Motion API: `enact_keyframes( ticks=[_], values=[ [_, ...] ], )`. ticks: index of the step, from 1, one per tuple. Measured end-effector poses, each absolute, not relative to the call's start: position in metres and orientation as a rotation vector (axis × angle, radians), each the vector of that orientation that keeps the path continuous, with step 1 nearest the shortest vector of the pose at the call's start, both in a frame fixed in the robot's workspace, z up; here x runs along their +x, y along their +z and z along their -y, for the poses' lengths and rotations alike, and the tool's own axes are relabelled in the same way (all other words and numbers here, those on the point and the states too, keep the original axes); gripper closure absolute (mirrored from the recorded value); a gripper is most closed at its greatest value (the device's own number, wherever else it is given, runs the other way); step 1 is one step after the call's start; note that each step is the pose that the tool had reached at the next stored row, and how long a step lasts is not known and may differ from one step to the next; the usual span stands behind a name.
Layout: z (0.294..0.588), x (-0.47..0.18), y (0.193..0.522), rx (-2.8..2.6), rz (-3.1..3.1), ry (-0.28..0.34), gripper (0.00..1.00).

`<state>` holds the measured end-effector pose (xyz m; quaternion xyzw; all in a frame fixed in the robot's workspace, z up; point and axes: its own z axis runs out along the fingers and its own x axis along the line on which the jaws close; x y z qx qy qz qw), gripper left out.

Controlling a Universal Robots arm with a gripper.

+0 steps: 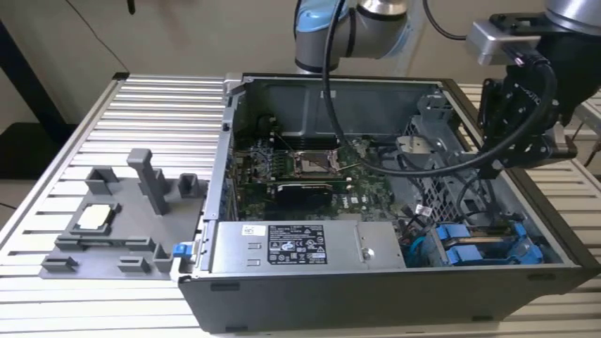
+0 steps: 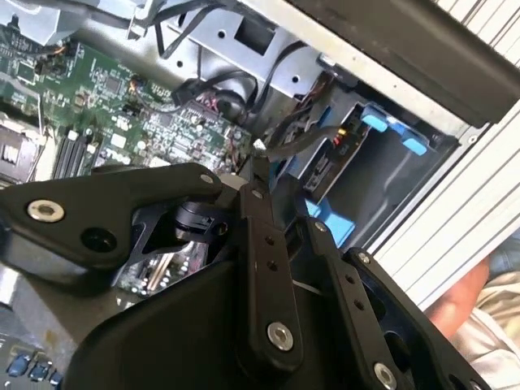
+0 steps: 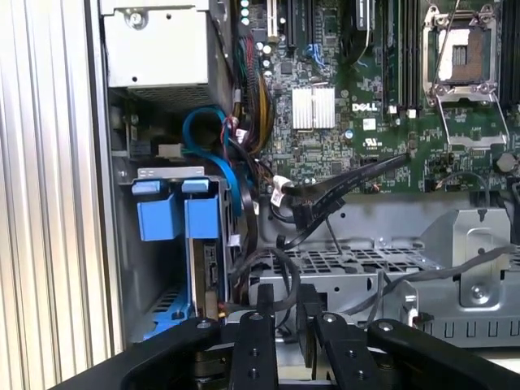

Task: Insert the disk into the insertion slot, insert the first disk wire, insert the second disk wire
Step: 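Insert the first disk wire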

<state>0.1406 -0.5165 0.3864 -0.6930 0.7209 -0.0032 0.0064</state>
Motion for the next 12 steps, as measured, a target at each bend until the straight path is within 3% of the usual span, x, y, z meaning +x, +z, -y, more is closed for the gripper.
enact_keyframes(
  ticks=[12],
  values=[
    [0.516, 0.116, 0.385, -2.196, -2.191, 0.019, 0.74]
  ],
)
